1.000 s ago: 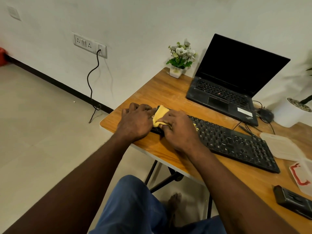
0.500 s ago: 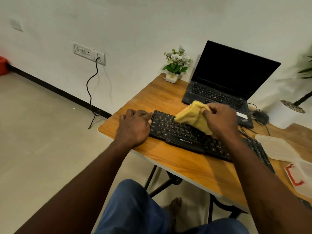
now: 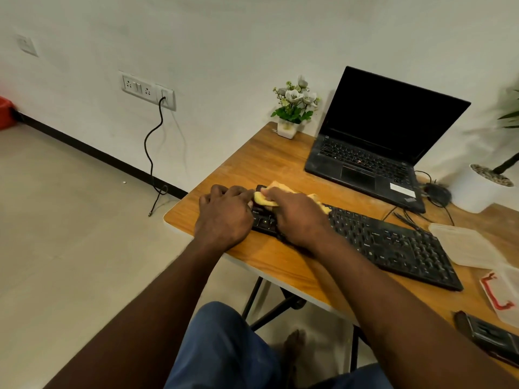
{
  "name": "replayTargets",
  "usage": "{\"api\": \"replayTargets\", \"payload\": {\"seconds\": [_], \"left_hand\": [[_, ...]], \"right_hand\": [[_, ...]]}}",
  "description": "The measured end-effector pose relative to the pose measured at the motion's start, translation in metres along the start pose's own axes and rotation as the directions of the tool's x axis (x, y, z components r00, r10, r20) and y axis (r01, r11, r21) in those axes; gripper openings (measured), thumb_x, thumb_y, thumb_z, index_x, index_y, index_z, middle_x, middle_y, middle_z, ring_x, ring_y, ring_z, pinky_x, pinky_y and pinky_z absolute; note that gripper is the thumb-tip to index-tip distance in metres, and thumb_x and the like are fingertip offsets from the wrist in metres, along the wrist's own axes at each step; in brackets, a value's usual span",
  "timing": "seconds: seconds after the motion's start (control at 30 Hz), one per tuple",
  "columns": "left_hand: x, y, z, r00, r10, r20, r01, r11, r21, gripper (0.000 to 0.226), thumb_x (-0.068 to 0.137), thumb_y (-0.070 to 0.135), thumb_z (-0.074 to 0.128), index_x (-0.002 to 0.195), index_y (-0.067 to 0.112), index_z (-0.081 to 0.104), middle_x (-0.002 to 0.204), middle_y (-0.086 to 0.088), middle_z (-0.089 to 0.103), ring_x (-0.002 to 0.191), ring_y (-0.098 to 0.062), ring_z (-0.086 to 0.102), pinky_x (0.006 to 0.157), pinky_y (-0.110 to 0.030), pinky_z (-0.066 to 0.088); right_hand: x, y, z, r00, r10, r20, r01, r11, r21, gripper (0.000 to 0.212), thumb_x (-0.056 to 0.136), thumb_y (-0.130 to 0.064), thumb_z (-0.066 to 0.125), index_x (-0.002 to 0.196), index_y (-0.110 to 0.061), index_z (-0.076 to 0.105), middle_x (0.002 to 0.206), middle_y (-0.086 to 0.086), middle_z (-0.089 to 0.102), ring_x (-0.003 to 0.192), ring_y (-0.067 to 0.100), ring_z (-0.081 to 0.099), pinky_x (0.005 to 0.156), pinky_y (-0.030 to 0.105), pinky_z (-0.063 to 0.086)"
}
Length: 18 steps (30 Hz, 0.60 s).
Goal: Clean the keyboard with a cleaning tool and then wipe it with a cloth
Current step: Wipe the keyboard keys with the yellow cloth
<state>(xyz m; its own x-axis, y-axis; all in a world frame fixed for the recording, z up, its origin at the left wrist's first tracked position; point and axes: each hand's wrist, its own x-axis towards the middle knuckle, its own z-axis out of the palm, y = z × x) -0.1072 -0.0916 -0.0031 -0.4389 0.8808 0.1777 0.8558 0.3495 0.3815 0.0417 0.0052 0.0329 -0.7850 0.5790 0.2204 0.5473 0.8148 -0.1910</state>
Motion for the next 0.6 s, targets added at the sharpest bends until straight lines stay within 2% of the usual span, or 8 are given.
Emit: {"api": "replayTargets", "payload": {"seconds": [0.07,0.13,0.2,0.27,0.37,0.5,0.6], "left_hand": [[0.001,0.000,0.000,1.000,-0.017,-0.009,0.017,1.000,-0.011,0.048,0.105,0.038,0.036,0.152,0.035,0.043,0.154,0.010,0.044,0.137,-0.025,0.031,0.108,-0.049,0.026],[0.001,0.000,0.000,0.999,-0.029,-0.016,0.028,0.999,-0.019,0.048,0.105,0.038,0.036,0.153,0.037,0.043,0.154,0.011,0.045,0.137,-0.024,0.031,0.109,-0.048,0.025],[0.001,0.000,0.001,0.999,-0.027,-0.018,0.027,1.000,-0.014,0.050,0.104,0.037,0.037,0.154,0.039,0.040,0.154,0.012,0.045,0.137,-0.024,0.031,0.109,-0.048,0.026],[0.001,0.001,0.001,1.000,-0.016,-0.011,0.016,1.000,-0.018,0.053,0.103,0.035,0.039,0.155,0.040,0.037,0.155,0.013,0.044,0.138,-0.023,0.030,0.109,-0.048,0.025],[0.001,0.002,0.001,1.000,-0.011,0.003,0.011,1.000,-0.025,0.054,0.103,0.033,0.038,0.156,0.042,0.035,0.157,0.015,0.043,0.139,-0.021,0.030,0.110,-0.047,0.024],[-0.001,0.002,0.001,1.000,-0.006,-0.004,0.006,1.000,0.003,0.053,0.104,0.033,0.037,0.156,0.041,0.035,0.157,0.013,0.043,0.138,-0.023,0.030,0.108,-0.048,0.025],[0.000,0.002,0.001,1.000,-0.003,-0.004,0.003,1.000,0.004,0.052,0.104,0.034,0.038,0.156,0.040,0.037,0.157,0.012,0.042,0.139,-0.024,0.030,0.108,-0.049,0.026]], "right_hand": [[-0.003,0.029,-0.011,0.995,0.098,0.015,-0.097,0.992,-0.085,0.040,0.105,-0.021,0.050,0.143,-0.032,0.050,0.105,0.008,0.069,0.079,0.018,0.055,0.061,0.031,0.040],[-0.007,0.056,-0.018,0.979,0.206,-0.003,-0.205,0.975,-0.089,0.033,0.106,-0.023,0.050,0.138,-0.031,0.051,0.099,0.007,0.067,0.073,0.017,0.053,0.054,0.030,0.033],[-0.013,0.070,-0.017,0.968,0.248,-0.035,-0.248,0.969,-0.003,0.025,0.106,-0.027,0.052,0.131,-0.030,0.055,0.102,0.007,0.071,0.073,0.020,0.057,0.055,0.033,0.040],[-0.014,0.067,-0.011,0.968,0.248,-0.045,-0.243,0.965,0.099,0.020,0.106,-0.029,0.054,0.126,-0.029,0.057,0.106,0.006,0.072,0.072,0.019,0.060,0.060,0.036,0.049],[0.002,0.039,-0.002,0.969,0.247,-0.032,-0.236,0.953,0.190,0.020,0.107,-0.032,0.052,0.125,-0.027,0.057,0.098,0.005,0.068,0.076,0.019,0.060,0.063,0.037,0.049],[0.023,0.002,0.011,0.988,0.153,-0.013,-0.148,0.972,0.184,0.021,0.107,-0.031,0.050,0.126,-0.024,0.054,0.099,0.008,0.067,0.080,0.023,0.060,0.061,0.034,0.042],[0.021,0.001,0.006,0.995,0.092,0.037,-0.096,0.989,0.112,0.024,0.107,-0.025,0.048,0.130,-0.023,0.051,0.109,0.010,0.068,0.087,0.026,0.061,0.070,0.040,0.051]]}}
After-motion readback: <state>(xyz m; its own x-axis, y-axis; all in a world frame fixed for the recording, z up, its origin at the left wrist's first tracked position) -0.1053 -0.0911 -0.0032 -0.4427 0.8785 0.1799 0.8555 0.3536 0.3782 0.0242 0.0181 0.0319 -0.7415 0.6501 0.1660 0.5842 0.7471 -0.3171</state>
